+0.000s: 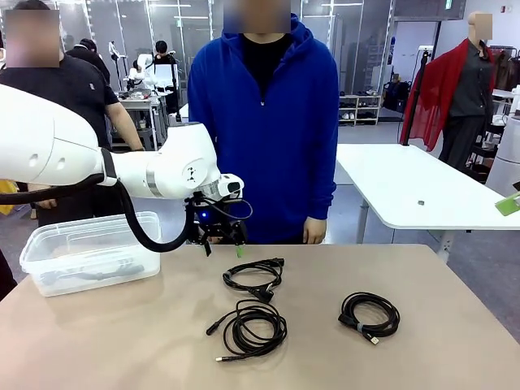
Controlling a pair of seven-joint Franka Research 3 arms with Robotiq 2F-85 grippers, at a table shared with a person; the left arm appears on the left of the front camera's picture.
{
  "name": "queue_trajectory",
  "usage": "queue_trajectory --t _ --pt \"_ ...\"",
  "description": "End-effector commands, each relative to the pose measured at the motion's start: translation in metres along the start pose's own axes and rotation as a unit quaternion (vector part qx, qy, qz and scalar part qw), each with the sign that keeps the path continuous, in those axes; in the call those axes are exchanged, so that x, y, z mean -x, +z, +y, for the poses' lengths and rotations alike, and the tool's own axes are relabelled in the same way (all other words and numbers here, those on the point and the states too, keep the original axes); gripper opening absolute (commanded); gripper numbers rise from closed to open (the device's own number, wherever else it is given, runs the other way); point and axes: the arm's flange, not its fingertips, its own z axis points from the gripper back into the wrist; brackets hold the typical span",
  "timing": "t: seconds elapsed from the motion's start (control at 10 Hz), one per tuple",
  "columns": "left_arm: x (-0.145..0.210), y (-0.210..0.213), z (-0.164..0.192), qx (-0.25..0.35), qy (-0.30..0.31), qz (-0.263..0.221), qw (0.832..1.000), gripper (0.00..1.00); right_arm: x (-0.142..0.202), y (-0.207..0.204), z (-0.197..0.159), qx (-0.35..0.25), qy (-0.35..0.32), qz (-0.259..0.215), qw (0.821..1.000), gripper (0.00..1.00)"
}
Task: Organize and store the cables.
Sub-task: Place the Power Cable into the Organizing box.
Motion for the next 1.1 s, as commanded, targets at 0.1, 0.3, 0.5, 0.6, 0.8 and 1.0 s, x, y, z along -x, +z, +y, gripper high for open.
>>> queue_trajectory --t 0.1,0.3,0.5,0.6,0.8,1.0 --pt "-0.012 -0.014 0.003 -0.021 0.039 -0.002 0.999 1.00 0.002 -0.001 -0.001 -0.003 0.002 -0.002 1.000 1.00" --pt "-0.012 -0.017 0.005 -0.032 0.057 -0.003 0.998 1.00 0.002 -0.001 -0.001 -0.003 0.002 -0.002 1.000 1.00" --pt "-0.016 -0.021 0.005 -0.039 0.075 0.000 0.996 1.00 0.002 -0.001 -0.001 -0.003 0.002 -0.002 1.000 1.00" --pt "-0.018 -0.026 0.004 -0.042 0.088 0.002 0.995 1.00 0.002 -0.001 -0.001 -0.003 0.002 -0.002 1.000 1.00" --pt "-0.024 -0.035 -0.001 -0.044 0.111 -0.003 0.993 1.00 0.002 -0.001 -0.001 -0.003 0.002 -0.002 1.000 1.00" --pt "-0.025 -0.044 -0.002 -0.065 0.122 -0.003 0.990 1.00 0.002 -0.001 -0.001 -0.003 0.002 -0.002 1.000 1.00"
